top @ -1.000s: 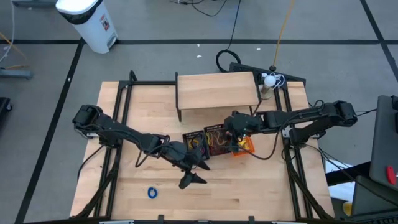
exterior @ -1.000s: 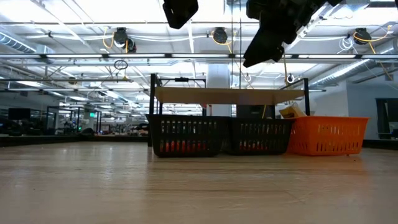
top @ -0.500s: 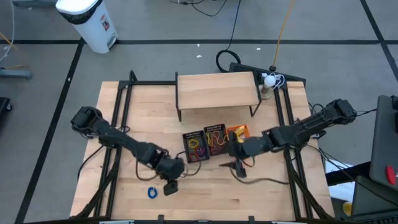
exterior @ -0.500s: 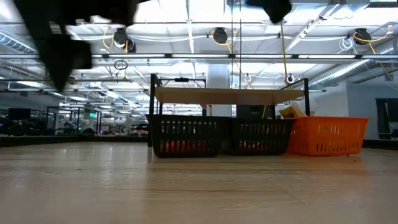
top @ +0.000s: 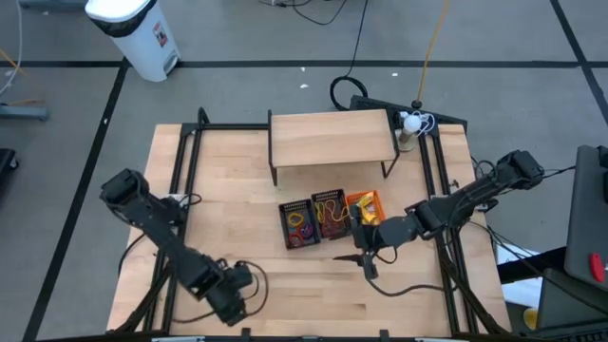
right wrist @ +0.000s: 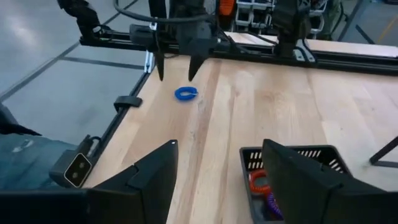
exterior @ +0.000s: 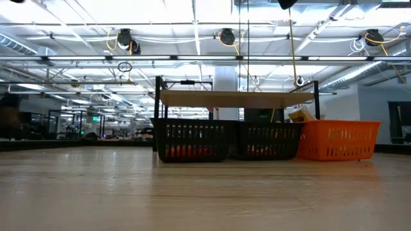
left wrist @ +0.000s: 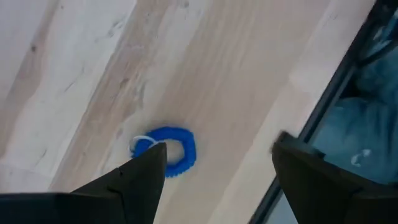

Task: Pick & Place Office Desk Supplies
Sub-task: Put the blue spiral keychain into the left black bin

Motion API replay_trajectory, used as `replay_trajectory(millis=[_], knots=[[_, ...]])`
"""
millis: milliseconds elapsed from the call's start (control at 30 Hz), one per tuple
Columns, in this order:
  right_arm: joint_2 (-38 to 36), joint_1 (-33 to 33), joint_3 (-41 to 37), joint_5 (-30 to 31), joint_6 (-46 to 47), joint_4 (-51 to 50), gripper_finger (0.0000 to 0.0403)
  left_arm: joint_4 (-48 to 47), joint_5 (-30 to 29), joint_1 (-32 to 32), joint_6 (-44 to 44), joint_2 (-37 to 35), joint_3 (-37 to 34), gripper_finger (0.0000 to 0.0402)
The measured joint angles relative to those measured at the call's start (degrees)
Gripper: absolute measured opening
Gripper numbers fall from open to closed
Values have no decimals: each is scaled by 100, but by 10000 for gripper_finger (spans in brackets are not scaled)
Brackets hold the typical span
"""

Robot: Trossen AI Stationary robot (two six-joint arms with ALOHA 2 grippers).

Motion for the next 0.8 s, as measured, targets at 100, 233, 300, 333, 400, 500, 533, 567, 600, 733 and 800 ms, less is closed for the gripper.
replay_trajectory(millis=[100, 233, 300, 333, 400, 500, 533, 567, 600, 733, 800], knots=[[-2, 1, -133, -15, 109, 132, 221, -163, -138, -171, -145, 21, 1, 294], [0, 1, -301, -32, 141, 481, 220, -689, -191, -245, -713, 21, -1, 294], [1, 1, -324, -35, 142, 531, 220, -967, -196, -263, -956, 26, -1, 294], [0, 1, -324, -35, 142, 538, 219, -1066, -208, -285, -1043, 26, -1, 294], [1, 1, -324, -36, 144, 538, 218, -1177, -229, -309, -1224, 26, -1, 294], [1, 1, -324, -39, 148, 540, 215, -1214, -200, -368, -1403, 41, -1, 294], [1, 1, -324, -39, 166, 542, 215, -1202, -186, -384, -1463, 81, -1, 294], [1, 1, -324, -39, 184, 542, 215, -1193, -156, -404, -1532, 146, -1, 294], [1, 1, -324, -39, 190, 546, 215, -1190, -130, -436, -1597, 226, -1, 294], [1, 1, -324, -39, 154, 639, 216, -1080, 327, -548, -1697, 643, -3, 294], [1, 1, -324, -41, 104, 688, 216, -1054, 494, -568, -1699, 838, -6, 294]])
